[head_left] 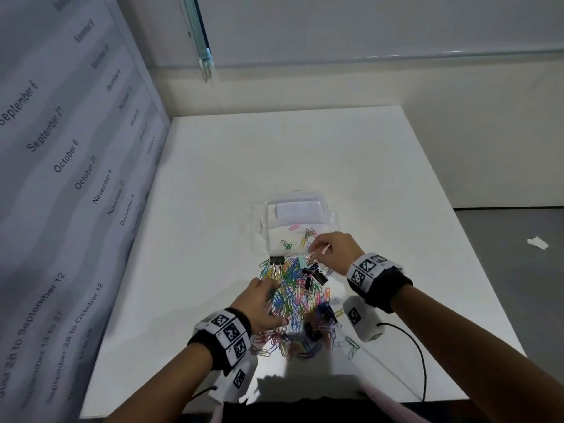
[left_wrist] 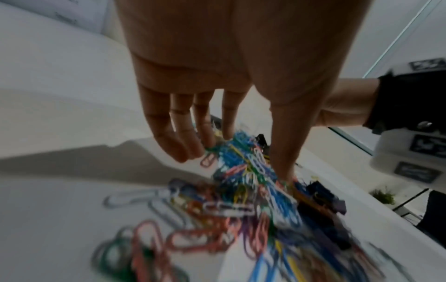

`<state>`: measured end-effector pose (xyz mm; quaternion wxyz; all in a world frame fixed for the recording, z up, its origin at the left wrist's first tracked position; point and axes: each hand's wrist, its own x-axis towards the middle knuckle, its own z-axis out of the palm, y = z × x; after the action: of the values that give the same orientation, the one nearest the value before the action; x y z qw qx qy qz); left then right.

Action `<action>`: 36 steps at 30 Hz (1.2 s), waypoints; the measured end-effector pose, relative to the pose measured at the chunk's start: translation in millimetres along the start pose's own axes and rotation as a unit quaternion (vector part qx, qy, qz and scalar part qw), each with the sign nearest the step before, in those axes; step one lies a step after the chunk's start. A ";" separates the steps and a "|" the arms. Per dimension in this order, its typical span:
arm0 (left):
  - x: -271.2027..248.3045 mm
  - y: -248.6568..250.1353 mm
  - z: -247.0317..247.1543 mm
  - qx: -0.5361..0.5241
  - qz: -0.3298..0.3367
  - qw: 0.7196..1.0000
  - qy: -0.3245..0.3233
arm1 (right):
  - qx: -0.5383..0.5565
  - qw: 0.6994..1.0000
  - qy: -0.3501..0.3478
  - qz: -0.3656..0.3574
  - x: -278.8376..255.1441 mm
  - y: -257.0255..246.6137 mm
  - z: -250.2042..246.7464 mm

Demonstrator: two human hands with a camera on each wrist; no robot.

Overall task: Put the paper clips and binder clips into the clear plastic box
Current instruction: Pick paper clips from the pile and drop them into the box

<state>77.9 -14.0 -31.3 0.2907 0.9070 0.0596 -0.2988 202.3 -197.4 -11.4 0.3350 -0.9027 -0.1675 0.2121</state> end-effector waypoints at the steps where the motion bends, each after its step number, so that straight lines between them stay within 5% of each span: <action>1: 0.1 -1.6 4.6 -0.006 0.001 1.000 -0.001 | -0.006 1.000 -0.020 -0.002 -6.2 2.9 6.2; 6: 4.9 5.0 21.4 0.011 0.036 0.999 0.032 | -0.110 0.975 -0.190 -0.025 -39.5 13.0 43.0; 10: 12.2 11.2 28.6 0.033 0.049 0.997 0.056 | -0.106 0.980 -0.154 -0.066 -51.1 16.8 68.0; 20: 16.5 -7.5 22.4 -0.078 0.041 0.992 0.085 | -0.085 0.989 -0.121 0.011 -44.1 8.8 49.7; 24: 16.2 -19.5 23.0 -0.257 -0.010 0.961 0.100 | -0.066 0.993 -0.098 0.014 -45.6 12.5 47.7; 28: 16.0 -13.3 17.2 -0.347 -0.038 0.931 0.105 | -0.108 0.979 -0.170 0.005 -43.7 9.8 50.1; 31: 17.7 -4.9 11.1 -0.401 -0.055 0.910 0.095 | -0.107 0.981 -0.160 0.009 -39.4 7.5 50.6; 36: 24.1 9.3 -5.8 -0.537 -0.078 0.837 0.067 | -0.073 0.991 -0.112 0.004 -36.1 7.6 36.8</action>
<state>103.1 -20.0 -36.9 0.7030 0.6187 0.3010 -0.1797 154.5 -199.3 -32.0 0.2464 -0.8960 -0.2156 0.3000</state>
